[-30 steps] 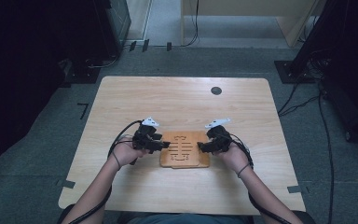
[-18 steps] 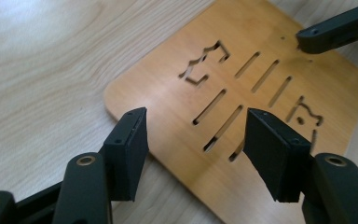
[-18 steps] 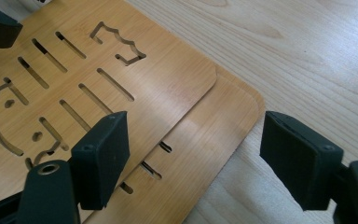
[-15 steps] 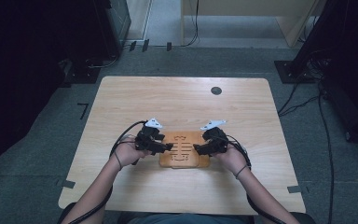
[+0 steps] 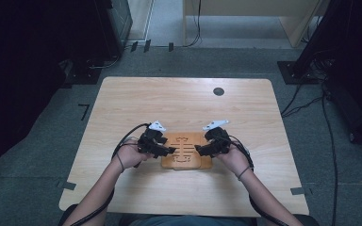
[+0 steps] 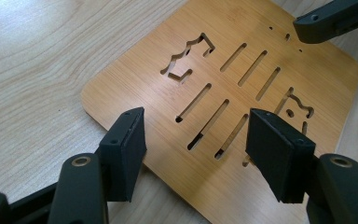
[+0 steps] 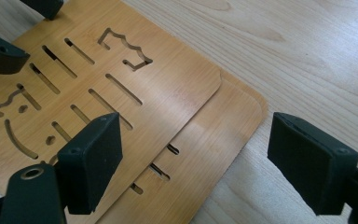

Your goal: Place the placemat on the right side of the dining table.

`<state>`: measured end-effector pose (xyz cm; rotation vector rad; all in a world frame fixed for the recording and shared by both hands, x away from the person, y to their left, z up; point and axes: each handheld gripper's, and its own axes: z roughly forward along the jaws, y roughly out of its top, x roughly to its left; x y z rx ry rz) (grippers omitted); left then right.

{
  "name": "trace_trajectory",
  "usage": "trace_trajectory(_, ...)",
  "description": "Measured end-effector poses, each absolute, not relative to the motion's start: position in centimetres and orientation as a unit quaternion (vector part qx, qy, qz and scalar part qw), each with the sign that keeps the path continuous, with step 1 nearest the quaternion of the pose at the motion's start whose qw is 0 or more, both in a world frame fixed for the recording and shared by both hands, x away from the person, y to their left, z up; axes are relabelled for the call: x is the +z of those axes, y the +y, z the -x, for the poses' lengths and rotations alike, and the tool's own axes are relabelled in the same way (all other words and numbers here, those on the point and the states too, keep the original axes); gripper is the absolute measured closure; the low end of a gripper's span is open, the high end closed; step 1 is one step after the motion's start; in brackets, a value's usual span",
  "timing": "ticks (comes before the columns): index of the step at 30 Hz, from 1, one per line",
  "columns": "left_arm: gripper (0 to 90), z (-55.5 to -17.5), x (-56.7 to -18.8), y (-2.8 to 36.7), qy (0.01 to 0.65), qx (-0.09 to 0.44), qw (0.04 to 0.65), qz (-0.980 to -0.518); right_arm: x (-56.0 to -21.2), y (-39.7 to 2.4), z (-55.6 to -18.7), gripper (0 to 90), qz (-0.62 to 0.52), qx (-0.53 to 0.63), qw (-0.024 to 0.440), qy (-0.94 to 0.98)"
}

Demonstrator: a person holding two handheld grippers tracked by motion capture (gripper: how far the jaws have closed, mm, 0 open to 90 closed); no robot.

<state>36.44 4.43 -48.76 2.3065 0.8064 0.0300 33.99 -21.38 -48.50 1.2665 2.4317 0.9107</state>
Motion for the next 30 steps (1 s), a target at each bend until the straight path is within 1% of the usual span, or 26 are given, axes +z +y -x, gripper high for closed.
trace_trajectory(8, 35.9, -36.4, -49.0, 4.4, 0.307, 0.010, 0.341, -0.888, -48.3, -21.1, -34.1, 19.9, -0.453, 0.321, 0.091, 0.826)
trace_trajectory(12, 35.5, -36.4, -49.2, 4.4, 0.308, 0.010, 0.333, -0.891, -48.1, -20.8, -33.9, 18.8, -0.443, 0.325, 0.089, 0.831)
trace_trajectory(18, 34.0, -36.4, -49.3, 4.4, 0.309, 0.008, 0.336, -0.890, -47.8, -20.4, -33.8, 18.2, -0.446, 0.334, 0.085, 0.826)
trace_trajectory(21, 34.0, -36.4, -49.4, 4.5, 0.309, 0.007, 0.339, -0.889, -47.9, -20.3, -33.8, 16.5, -0.452, 0.334, 0.078, 0.823)
trace_trajectory(27, 33.8, -36.4, -49.4, 4.4, 0.307, 0.007, 0.341, -0.889, -47.9, -20.1, -33.9, 14.4, -0.464, 0.315, 0.076, 0.825)
trace_trajectory(30, 33.5, -36.3, -49.4, 4.4, 0.302, 0.011, 0.341, -0.890, -47.9, -19.9, -34.3, 14.6, -0.476, 0.293, 0.058, 0.828)
